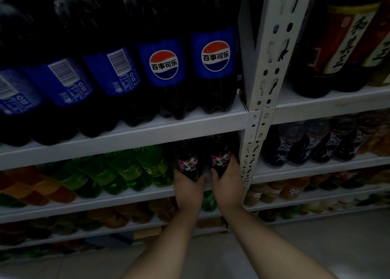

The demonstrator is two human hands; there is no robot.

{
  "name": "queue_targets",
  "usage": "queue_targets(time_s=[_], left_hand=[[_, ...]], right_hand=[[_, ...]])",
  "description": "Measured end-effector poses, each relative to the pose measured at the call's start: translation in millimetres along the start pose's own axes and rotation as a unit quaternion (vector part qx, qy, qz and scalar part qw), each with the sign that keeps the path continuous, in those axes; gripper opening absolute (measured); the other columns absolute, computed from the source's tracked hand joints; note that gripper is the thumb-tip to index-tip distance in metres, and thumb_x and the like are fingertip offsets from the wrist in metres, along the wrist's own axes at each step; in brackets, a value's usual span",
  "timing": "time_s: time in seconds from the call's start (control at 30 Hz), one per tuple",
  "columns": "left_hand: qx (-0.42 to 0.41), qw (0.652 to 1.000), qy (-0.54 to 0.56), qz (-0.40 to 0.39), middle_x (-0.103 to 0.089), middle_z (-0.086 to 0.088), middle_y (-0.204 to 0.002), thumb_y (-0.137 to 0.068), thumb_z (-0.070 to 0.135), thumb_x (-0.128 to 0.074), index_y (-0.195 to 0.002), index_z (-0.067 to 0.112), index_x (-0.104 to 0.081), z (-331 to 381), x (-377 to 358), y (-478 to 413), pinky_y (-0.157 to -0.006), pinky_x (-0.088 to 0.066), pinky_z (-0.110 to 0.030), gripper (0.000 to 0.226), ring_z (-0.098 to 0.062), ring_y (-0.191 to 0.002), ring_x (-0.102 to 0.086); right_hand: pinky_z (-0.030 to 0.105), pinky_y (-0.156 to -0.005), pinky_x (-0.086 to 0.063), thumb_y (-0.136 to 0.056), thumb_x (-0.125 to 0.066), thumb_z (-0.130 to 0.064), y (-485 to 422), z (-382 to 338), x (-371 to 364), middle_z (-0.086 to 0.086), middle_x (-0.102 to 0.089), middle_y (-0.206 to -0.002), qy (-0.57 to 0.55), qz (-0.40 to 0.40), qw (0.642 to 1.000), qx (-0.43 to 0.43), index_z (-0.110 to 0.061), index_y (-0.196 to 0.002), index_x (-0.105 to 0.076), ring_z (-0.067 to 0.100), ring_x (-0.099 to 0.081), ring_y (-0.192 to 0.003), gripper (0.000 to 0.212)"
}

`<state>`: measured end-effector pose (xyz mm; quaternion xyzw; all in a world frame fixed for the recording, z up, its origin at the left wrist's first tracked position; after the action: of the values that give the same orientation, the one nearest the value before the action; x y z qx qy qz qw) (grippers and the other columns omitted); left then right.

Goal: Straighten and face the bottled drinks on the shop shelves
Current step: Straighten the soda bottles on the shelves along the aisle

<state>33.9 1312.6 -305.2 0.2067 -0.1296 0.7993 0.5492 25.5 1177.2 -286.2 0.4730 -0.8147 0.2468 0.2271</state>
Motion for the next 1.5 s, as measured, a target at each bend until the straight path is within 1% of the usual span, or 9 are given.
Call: queue_targets(time_s=[0.13, 0.33, 0.5, 0.7, 0.8, 0.93, 1.13, 1.27, 1.5], left_hand=[[0.015, 0.999, -0.032, 0.020, -0.054, -0.017, -0.129, -0.076, 0.029, -0.078, -0.136, 0.004, -0.036, -5.8, -3.0, -10.9, -0.091, -0.042, -0.031, 0.077, -0.031, -0.116, -0.054], [-0.054, 0.996, -0.022, -0.067, -0.053, -0.011, -0.132, -0.082, 0.023, -0.073, -0.140, 0.007, -0.035, -13.0, 1.2, -23.8, -0.086, -0.034, -0.018, 0.072, -0.025, -0.119, -0.052], [-0.080, 0.992, -0.007, -0.093, -0.050, -0.010, -0.137, -0.082, 0.019, -0.073, -0.140, 0.007, -0.036, -11.3, 3.7, -26.7, -0.096, -0.035, -0.020, 0.070, -0.021, -0.123, -0.048], [-0.057, 0.998, -0.016, -0.036, -0.058, -0.007, -0.129, -0.080, 0.029, -0.075, -0.139, 0.013, -0.042, -19.9, 5.8, -19.9, -0.092, -0.042, -0.024, 0.070, -0.023, -0.117, -0.055], [-0.066, 0.997, -0.019, -0.018, -0.061, -0.008, -0.125, -0.083, 0.029, -0.072, -0.140, 0.013, -0.042, -21.9, 5.3, -16.0, -0.082, -0.038, -0.018, 0.067, -0.024, -0.112, -0.058], [-0.071, 0.997, -0.027, -0.019, -0.061, -0.010, -0.125, -0.084, 0.028, -0.071, -0.141, 0.012, -0.040, -25.0, 6.6, -18.6, -0.084, -0.039, -0.019, 0.066, -0.025, -0.112, -0.058], [-0.084, 0.995, -0.057, -0.010, -0.060, -0.011, -0.126, -0.086, 0.030, -0.067, -0.140, 0.012, -0.040, -28.7, 7.4, -20.5, -0.084, -0.039, -0.020, 0.063, -0.027, -0.112, -0.058], [-0.078, 0.992, -0.095, 0.010, -0.059, -0.012, -0.125, -0.092, 0.029, -0.059, -0.143, 0.016, -0.036, -31.2, 9.5, -15.6, -0.077, -0.038, -0.020, 0.057, -0.028, -0.106, -0.059], [0.002, 0.980, -0.196, -0.034, -0.062, -0.010, -0.113, -0.078, 0.061, -0.063, -0.140, 0.017, -0.024, -22.9, 11.8, -22.2, -0.073, -0.051, -0.036, 0.086, -0.030, -0.098, -0.062]], right_hand=[[0.036, -0.086, -0.047, -0.083, -0.067, -0.034, -6.6, -1.5, -2.6, 0.012, -0.049, -0.133, 0.061, -0.010, 0.997, -0.039, -0.012, -0.141, -0.033, 0.030, -0.053, -0.115, 0.071], [0.034, -0.086, -0.046, -0.081, -0.068, -0.041, -8.5, -5.6, -7.6, 0.012, -0.048, -0.132, 0.110, -0.018, 0.993, -0.034, -0.007, -0.138, -0.037, 0.027, -0.051, -0.116, 0.074], [0.036, -0.084, -0.048, -0.077, -0.073, -0.038, -9.0, -6.4, -6.7, 0.014, -0.051, -0.128, 0.081, -0.014, 0.996, -0.021, -0.007, -0.134, -0.040, 0.030, -0.055, -0.110, 0.073], [0.036, -0.079, -0.047, -0.081, -0.069, -0.038, -12.7, -5.3, -9.9, 0.016, -0.049, -0.128, 0.099, -0.041, 0.994, -0.010, -0.004, -0.135, -0.034, 0.033, -0.055, -0.108, 0.072], [0.036, -0.078, -0.048, -0.084, -0.067, -0.035, -13.6, -3.9, -13.6, 0.017, -0.049, -0.129, 0.078, -0.064, 0.995, -0.006, -0.003, -0.138, -0.029, 0.035, -0.057, -0.105, 0.073], [0.038, -0.092, -0.045, -0.083, -0.068, -0.026, -16.5, -1.9, -18.6, 0.017, -0.045, -0.135, 0.000, -0.089, 0.996, 0.008, -0.003, -0.140, -0.027, 0.032, -0.049, -0.118, 0.074], [0.033, -0.104, -0.035, -0.079, -0.073, -0.022, -13.8, -3.2, -22.2, 0.015, -0.044, -0.136, -0.051, -0.054, 0.997, 0.008, -0.004, -0.140, -0.030, 0.027, -0.042, -0.125, 0.077], [0.037, -0.103, -0.039, -0.076, -0.076, -0.031, -9.6, -4.1, -25.5, 0.015, -0.045, -0.134, -0.051, -0.030, 0.998, -0.001, -0.007, -0.139, -0.032, 0.028, -0.044, -0.123, 0.080], [0.027, -0.098, -0.038, -0.069, -0.080, -0.019, -22.0, 2.2, -27.4, 0.008, -0.053, -0.129, -0.101, -0.102, 0.989, 0.035, -0.010, -0.135, -0.040, 0.018, -0.048, -0.119, 0.077]])
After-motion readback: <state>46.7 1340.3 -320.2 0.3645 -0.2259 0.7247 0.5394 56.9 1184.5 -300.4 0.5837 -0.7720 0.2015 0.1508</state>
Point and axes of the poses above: each hand's wrist, its own y-axis away from the middle knuckle, its own x-axis out of the back of the hand, z = x × y, the point moved 5 cm from there along -y, towards the middle knuckle
